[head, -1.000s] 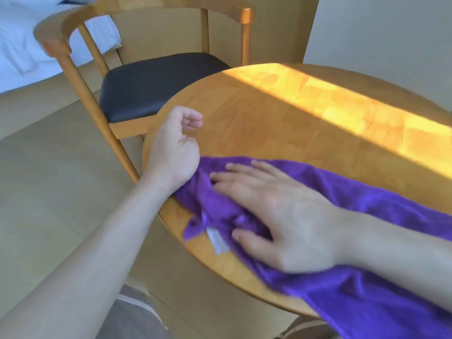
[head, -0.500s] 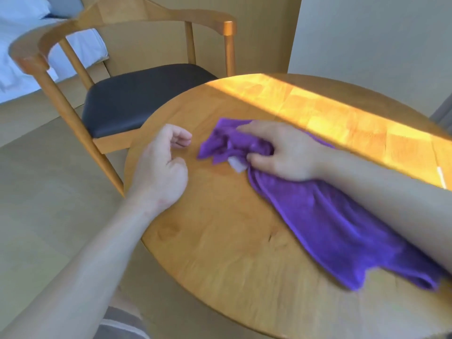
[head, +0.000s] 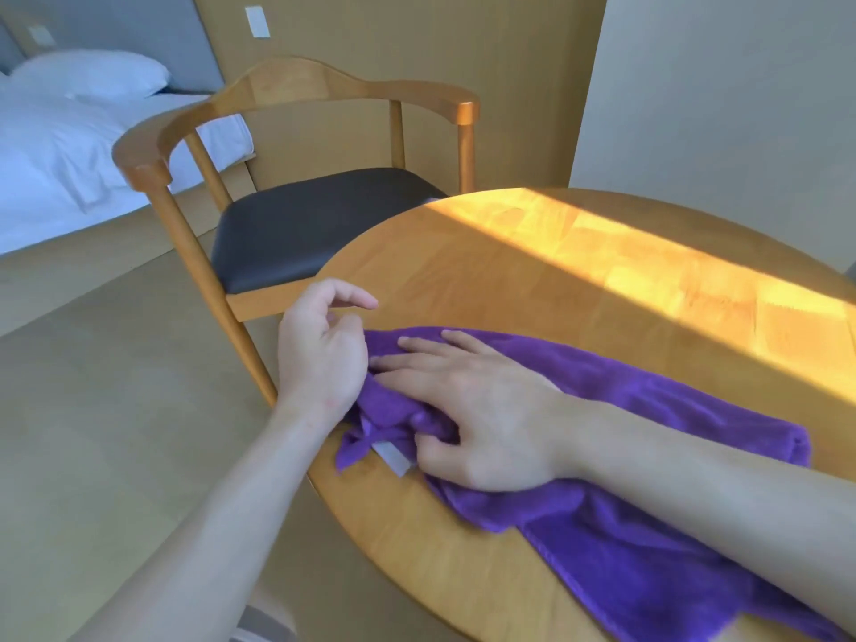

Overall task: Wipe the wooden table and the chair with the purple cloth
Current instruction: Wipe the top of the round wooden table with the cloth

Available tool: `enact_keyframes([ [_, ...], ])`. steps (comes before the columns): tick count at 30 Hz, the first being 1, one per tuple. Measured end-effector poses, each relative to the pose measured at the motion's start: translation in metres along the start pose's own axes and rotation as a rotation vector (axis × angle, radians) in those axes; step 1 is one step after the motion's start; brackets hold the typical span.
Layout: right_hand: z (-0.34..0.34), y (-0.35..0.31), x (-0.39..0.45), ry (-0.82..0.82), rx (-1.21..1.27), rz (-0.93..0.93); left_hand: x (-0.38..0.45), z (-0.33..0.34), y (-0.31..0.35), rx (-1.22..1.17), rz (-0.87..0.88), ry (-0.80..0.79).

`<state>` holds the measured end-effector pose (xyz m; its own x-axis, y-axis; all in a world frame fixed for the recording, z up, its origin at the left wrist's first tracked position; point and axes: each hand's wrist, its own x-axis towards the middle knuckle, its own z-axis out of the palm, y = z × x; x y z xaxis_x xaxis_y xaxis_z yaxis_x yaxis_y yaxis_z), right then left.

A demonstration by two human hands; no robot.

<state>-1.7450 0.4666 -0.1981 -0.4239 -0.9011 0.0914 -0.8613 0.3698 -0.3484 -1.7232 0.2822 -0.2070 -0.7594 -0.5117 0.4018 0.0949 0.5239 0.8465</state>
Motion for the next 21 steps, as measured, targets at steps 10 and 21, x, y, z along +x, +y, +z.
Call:
enact_keyframes([
  [10, -0.024, 0.047, 0.042, 0.102, 0.018, 0.209, 0.001, -0.004, -0.005, -0.182, -0.068, 0.114],
  [21, -0.024, 0.094, 0.087, 0.252, -0.093, 0.564, 0.002, -0.006, -0.007, -0.162, -0.124, 0.079],
])
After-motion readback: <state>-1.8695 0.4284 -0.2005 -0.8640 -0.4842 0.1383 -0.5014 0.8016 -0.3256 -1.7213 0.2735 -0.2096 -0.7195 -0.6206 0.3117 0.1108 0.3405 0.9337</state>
